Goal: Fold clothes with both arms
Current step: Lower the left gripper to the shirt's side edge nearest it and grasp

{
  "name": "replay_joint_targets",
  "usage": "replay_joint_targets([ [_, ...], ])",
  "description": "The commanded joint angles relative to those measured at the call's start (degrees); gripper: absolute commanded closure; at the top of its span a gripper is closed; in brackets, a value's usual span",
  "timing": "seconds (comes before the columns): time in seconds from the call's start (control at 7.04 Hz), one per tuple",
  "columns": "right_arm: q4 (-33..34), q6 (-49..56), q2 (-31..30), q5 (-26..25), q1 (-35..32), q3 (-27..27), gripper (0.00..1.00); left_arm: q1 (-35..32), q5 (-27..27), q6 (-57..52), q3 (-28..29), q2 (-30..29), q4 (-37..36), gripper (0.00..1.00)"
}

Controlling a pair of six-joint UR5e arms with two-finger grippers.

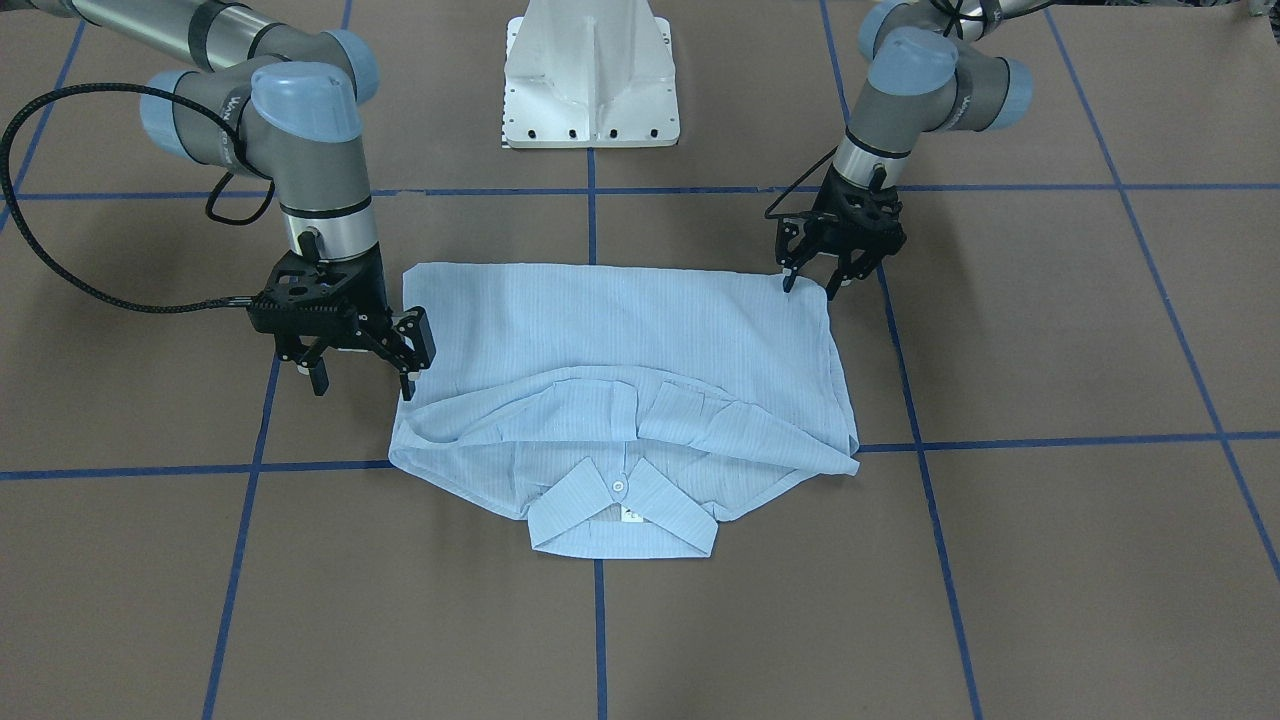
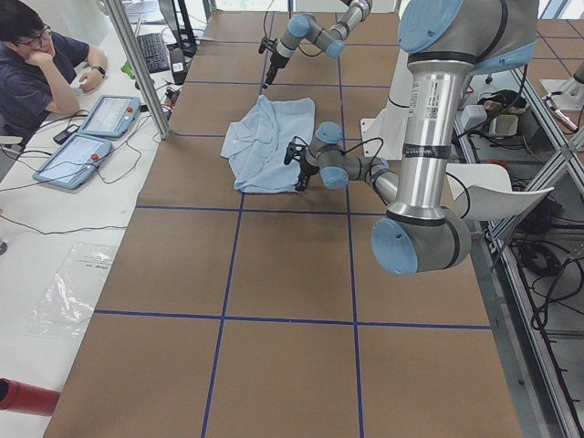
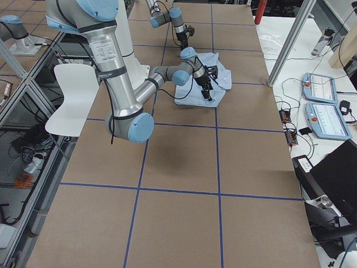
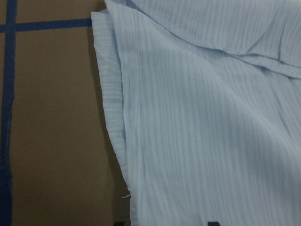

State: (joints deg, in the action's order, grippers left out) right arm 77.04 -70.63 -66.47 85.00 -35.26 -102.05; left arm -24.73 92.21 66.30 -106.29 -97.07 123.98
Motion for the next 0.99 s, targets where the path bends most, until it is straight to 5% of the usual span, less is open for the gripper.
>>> replay_joint_targets([
  [0.0,0.0,0.0,-0.1,0.0,0.1,0.0,0.0,0.4,-0.1,2.2,-0.1,-0.1,0.0,1.0],
  [0.43,0.0,-0.1,0.0,-0.4,0.5,0.1,0.0,-0.6,-0.1,1.5,0.3,0.3,-0.1,1.0],
  [0.85,-0.1,-0.1,0.6,-0.5,1.0,1.1,0.0,-9.6,-0.1,-10.2,3.2,0.0,-0.5,1.0],
])
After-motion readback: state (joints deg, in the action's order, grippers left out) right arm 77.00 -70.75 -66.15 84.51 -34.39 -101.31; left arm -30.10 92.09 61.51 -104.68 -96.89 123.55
